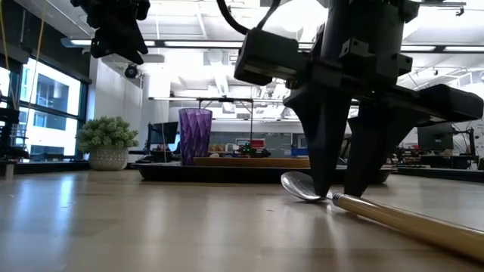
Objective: Pick and place plate/cup/fork/spoon on tray
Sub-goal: Put the orange spoon to the right side of the orange fork on the black serving tray
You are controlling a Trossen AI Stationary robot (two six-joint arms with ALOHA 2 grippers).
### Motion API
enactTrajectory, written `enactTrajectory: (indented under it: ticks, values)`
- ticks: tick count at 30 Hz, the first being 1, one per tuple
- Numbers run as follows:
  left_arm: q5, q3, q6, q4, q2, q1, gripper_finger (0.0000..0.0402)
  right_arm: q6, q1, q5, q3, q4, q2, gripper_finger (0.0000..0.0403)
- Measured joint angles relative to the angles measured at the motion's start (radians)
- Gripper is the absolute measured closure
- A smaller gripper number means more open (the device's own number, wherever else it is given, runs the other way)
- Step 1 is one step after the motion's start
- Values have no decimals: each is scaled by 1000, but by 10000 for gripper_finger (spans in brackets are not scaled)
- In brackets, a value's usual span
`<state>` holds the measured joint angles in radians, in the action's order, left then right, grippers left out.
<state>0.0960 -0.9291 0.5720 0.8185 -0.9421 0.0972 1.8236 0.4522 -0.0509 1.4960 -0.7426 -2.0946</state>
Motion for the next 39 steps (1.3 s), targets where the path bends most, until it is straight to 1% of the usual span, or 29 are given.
enactTrajectory:
  ticks: [9, 11, 14, 18, 19, 24, 27, 34, 39]
  values:
    - [0, 0, 0, 0, 0, 0, 277, 0, 0, 19, 4, 19, -27, 303]
    - [0, 0, 0, 0, 0, 0, 277, 0, 0, 20, 4, 10, -27, 309]
    - [0, 0, 0, 0, 0, 0, 277, 0, 0, 25, 4, 0, -28, 332]
    - [0, 0, 0, 0, 0, 0, 277, 0, 0, 9, 4, -6, -28, 384]
    - [0, 0, 0, 0, 0, 0, 277, 0, 0, 4, 4, -6, -28, 391]
    - [0, 0, -9, 0, 0, 0, 277, 9, 0, 2, 3, -6, -29, 385]
    - [0, 0, -25, 0, 0, 0, 277, 5, 0, 0, 9, -13, -30, 396]
    - [1, 0, -27, 0, 0, 0, 277, -9, 0, -42, 80, -150, -41, 400]
    - [1, 0, -27, 0, 0, 0, 277, -10, -1, -50, 103, -159, -39, 401]
